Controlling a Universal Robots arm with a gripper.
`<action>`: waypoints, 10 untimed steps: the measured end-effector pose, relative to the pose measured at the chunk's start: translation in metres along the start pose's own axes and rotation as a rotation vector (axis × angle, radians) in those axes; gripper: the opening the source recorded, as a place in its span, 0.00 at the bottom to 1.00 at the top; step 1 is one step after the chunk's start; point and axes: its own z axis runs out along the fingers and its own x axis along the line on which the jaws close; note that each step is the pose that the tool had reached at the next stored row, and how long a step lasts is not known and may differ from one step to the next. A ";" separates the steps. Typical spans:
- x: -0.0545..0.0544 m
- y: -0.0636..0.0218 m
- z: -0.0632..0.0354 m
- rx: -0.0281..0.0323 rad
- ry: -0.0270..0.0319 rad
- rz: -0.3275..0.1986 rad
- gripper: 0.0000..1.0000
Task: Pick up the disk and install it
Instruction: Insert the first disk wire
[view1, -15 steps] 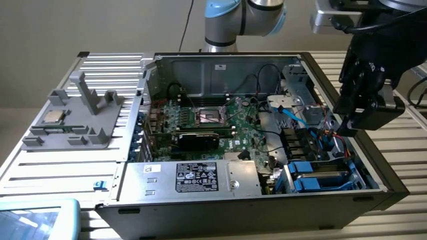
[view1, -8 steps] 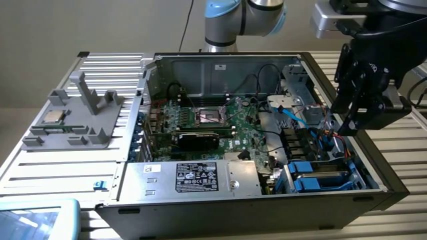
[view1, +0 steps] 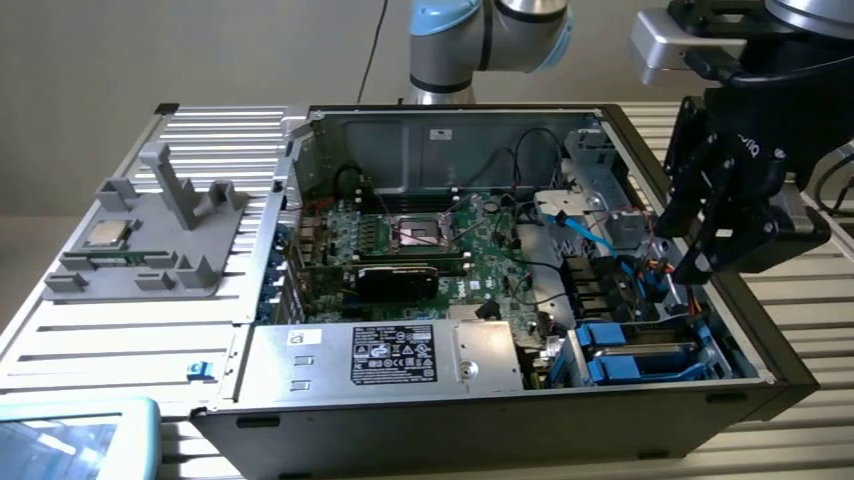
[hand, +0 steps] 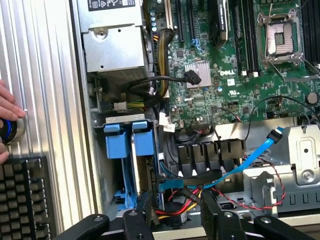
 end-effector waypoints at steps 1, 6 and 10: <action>0.002 -0.0004 0.0000 -0.0030 0.0000 0.000 0.52; 0.008 -0.0014 -0.0001 -0.0170 -0.0062 -0.004 0.52; 0.011 -0.0021 -0.0001 -0.0214 -0.0072 -0.012 0.52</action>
